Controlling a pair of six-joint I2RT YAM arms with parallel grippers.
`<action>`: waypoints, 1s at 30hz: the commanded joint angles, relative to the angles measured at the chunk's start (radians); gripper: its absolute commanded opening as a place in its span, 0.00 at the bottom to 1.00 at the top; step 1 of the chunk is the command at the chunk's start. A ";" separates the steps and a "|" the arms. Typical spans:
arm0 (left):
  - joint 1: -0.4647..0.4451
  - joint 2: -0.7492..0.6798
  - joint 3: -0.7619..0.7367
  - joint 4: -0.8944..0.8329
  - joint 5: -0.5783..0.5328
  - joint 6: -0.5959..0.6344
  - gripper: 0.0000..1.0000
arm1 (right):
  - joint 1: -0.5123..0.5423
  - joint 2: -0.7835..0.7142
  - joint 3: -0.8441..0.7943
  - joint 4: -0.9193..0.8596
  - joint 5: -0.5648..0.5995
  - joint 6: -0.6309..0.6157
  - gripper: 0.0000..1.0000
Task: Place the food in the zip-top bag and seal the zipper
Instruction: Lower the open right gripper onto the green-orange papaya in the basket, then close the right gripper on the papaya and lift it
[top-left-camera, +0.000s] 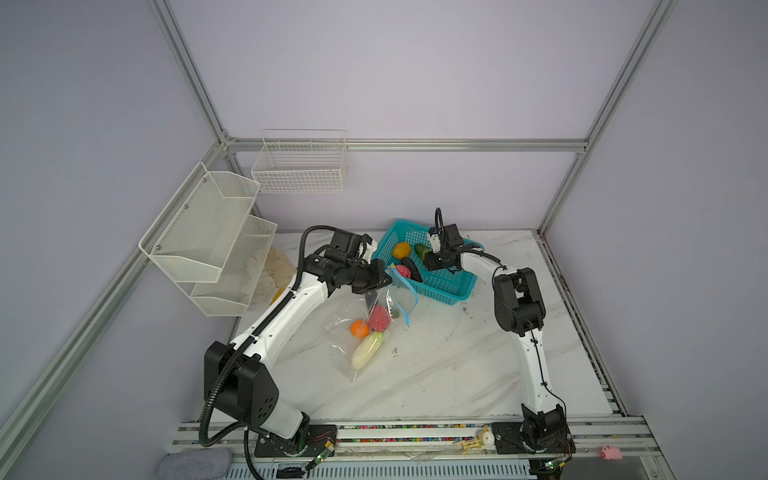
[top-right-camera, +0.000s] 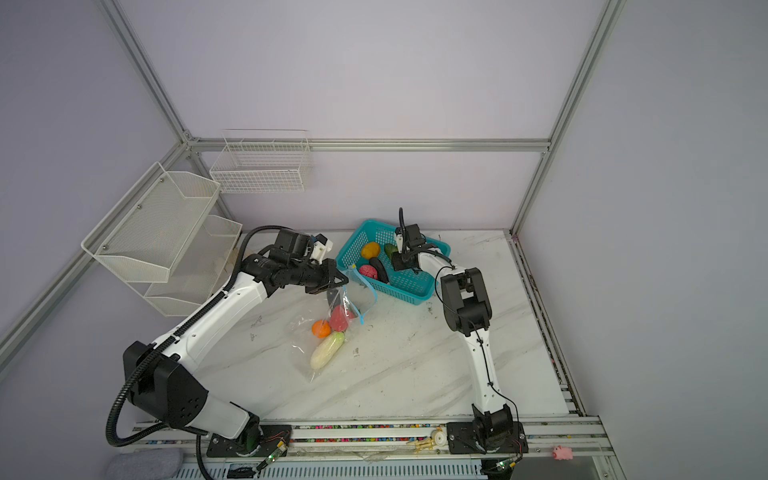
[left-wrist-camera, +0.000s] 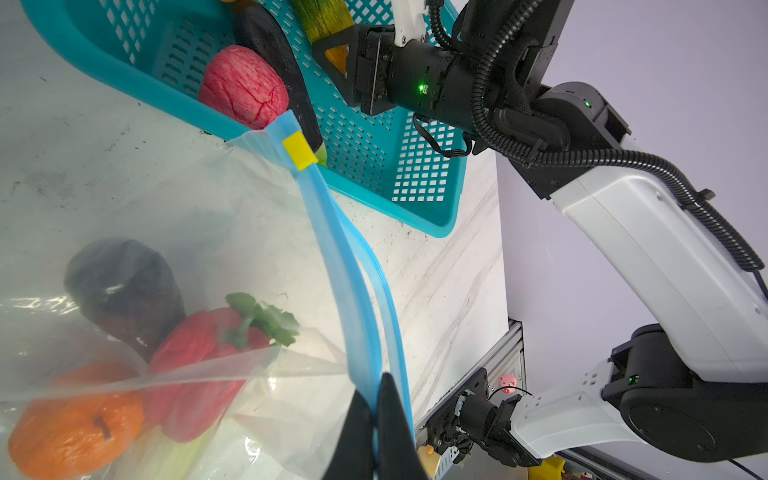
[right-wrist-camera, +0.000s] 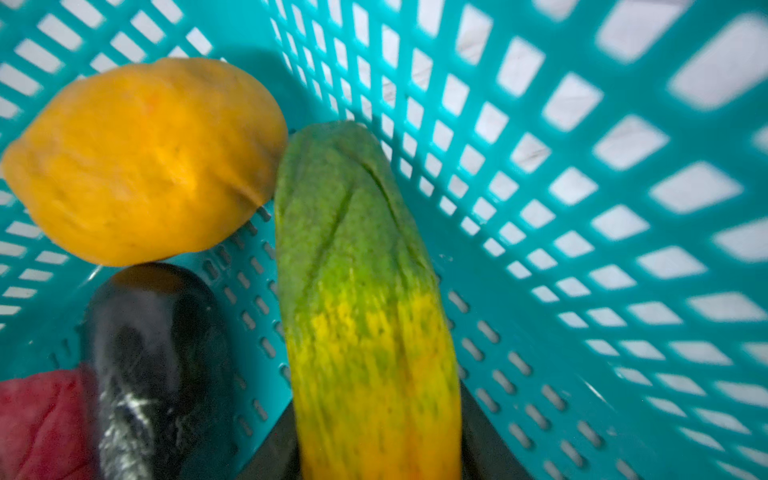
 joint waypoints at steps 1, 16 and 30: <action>0.007 -0.020 -0.011 0.038 0.021 0.009 0.00 | 0.002 -0.080 -0.013 -0.002 0.026 0.005 0.46; 0.006 -0.001 0.005 0.047 0.046 0.015 0.00 | 0.006 -0.261 -0.053 -0.120 0.073 0.001 0.46; 0.007 0.001 0.037 0.057 0.071 0.021 0.00 | 0.100 -0.612 -0.248 -0.207 0.036 0.050 0.45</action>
